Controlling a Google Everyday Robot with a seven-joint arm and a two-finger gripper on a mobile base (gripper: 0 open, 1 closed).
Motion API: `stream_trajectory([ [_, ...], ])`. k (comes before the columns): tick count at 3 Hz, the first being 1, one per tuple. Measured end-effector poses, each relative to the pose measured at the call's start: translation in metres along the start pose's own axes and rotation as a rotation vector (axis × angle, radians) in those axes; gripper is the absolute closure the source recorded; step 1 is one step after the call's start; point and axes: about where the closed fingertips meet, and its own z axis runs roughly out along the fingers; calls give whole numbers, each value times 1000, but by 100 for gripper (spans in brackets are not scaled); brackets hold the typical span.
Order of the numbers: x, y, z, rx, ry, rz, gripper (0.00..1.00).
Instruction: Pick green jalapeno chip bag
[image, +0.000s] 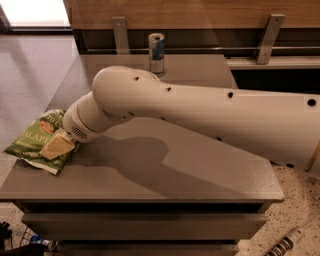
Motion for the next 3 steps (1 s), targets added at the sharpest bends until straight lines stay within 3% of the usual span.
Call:
stream_trajectory([
  [1, -1, 2, 0, -1, 0, -4, 96],
  [2, -3, 2, -1, -3, -3, -7, 100],
  [3, -14, 0, -16, -21, -51, -34, 100],
])
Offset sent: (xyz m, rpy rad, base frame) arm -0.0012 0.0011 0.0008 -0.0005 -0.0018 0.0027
